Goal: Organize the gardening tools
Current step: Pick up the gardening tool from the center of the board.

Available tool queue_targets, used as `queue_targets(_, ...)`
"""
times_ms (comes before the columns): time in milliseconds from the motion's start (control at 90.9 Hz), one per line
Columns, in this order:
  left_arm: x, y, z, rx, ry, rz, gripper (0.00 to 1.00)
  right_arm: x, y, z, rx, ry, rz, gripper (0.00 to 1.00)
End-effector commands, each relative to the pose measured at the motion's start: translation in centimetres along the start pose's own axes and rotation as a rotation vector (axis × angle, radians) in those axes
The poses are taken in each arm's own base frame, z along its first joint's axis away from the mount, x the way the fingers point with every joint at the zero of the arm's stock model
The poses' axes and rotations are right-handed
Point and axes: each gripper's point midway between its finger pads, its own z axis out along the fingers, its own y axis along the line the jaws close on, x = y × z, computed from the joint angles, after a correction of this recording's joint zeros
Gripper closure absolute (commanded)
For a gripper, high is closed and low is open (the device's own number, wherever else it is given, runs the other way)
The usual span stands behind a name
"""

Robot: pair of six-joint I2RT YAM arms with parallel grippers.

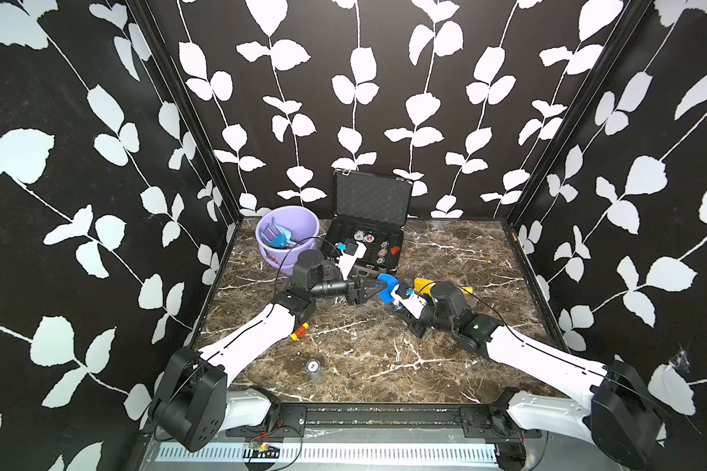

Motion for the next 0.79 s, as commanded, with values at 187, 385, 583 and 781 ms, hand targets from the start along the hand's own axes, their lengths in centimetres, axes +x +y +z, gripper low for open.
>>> queue_targets(187,-1.4,-1.3,0.3,0.076,-0.004,0.030,0.57,-2.0,0.4,-0.1,-0.009,-0.057,-0.024,1.00)
queue_targets(385,0.0,-0.7,0.1,0.041,0.032,0.013,0.50,-2.6,0.5,-0.4,-0.010,-0.076,-0.031,1.00)
queue_targets(583,1.0,-0.5,0.2,0.052,0.052,-0.004,0.66,-3.0,0.6,-0.5,-0.012,-0.094,-0.034,1.00)
queue_targets(781,1.3,-0.5,0.4,0.067,0.066,-0.013,0.99,-3.3,0.5,-0.5,-0.008,-0.097,-0.027,1.00)
